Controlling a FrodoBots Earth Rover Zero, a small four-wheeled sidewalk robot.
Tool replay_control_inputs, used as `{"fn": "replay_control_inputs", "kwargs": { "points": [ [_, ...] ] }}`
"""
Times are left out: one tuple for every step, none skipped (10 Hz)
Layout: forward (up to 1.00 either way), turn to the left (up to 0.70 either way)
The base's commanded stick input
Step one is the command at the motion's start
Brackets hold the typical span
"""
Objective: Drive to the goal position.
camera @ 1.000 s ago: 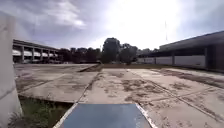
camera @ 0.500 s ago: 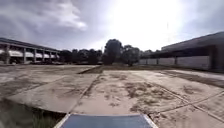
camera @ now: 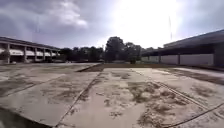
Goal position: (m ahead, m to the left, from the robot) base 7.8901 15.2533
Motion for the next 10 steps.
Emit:
{"fn": "replay_control_inputs", "kwargs": {
  "points": [
    [0.70, 0.00],
    [0.70, 0.00],
    [0.70, 0.00],
    [0.70, 0.00],
    [0.70, 0.00],
    [0.70, 0.00],
    [0.70, 0.00],
    [0.70, 0.00],
    [0.70, 0.04],
    [0.70, 0.20]
  ]
}}
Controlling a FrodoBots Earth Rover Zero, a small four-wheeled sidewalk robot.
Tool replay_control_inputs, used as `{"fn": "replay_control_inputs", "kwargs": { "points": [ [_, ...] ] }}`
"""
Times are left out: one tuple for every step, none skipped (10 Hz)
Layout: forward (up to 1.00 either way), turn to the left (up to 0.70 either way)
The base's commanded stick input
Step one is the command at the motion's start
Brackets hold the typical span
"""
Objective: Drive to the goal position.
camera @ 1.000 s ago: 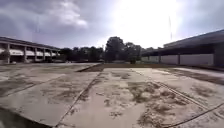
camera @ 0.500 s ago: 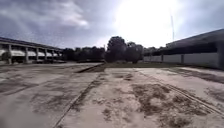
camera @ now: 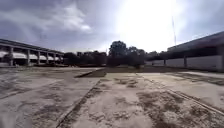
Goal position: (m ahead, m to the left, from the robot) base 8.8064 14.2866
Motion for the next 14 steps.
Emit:
{"fn": "replay_control_inputs", "kwargs": {
  "points": [
    [0.70, 0.34],
    [0.70, 0.35],
    [0.70, 0.35],
    [0.70, 0.35],
    [0.70, 0.31],
    [0.70, 0.00],
    [0.70, 0.00],
    [0.70, 0.00],
    [0.70, 0.00],
    [0.70, 0.00],
    [0.70, 0.00],
    [0.70, 0.00],
    [0.70, 0.00],
    [0.70, 0.00]
  ]
}}
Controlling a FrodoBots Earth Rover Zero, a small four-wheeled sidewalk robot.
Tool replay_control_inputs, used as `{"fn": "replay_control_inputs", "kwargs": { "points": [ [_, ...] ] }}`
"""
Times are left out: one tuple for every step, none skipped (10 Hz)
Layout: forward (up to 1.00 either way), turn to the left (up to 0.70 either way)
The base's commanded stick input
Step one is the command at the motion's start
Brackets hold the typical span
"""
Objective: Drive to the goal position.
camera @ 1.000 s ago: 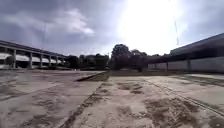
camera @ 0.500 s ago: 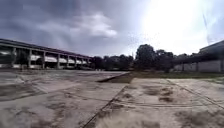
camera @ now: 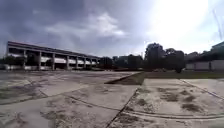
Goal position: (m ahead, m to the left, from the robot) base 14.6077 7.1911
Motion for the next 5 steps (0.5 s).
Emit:
{"fn": "replay_control_inputs", "kwargs": {
  "points": [
    [0.70, 0.15],
    [0.70, 0.34],
    [0.70, 0.35],
    [0.70, 0.35],
    [0.70, 0.35]
  ]
}}
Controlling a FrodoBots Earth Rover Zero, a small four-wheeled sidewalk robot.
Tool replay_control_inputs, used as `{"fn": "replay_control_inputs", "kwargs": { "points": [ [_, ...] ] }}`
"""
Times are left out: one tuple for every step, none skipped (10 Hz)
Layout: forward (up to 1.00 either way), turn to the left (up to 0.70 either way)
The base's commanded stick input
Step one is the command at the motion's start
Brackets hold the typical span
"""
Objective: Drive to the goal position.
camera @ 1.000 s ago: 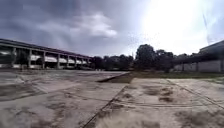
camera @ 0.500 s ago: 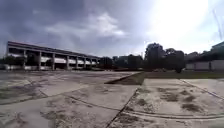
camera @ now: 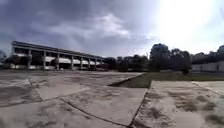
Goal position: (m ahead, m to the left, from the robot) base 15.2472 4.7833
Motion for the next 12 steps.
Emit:
{"fn": "replay_control_inputs", "kwargs": {
  "points": [
    [0.70, 0.35],
    [0.70, 0.11],
    [0.70, 0.00],
    [0.70, 0.00],
    [0.70, 0.00],
    [0.70, 0.00],
    [0.70, 0.00],
    [0.70, 0.00],
    [0.70, 0.00],
    [0.70, 0.00],
    [0.70, 0.00],
    [0.70, 0.00]
  ]
}}
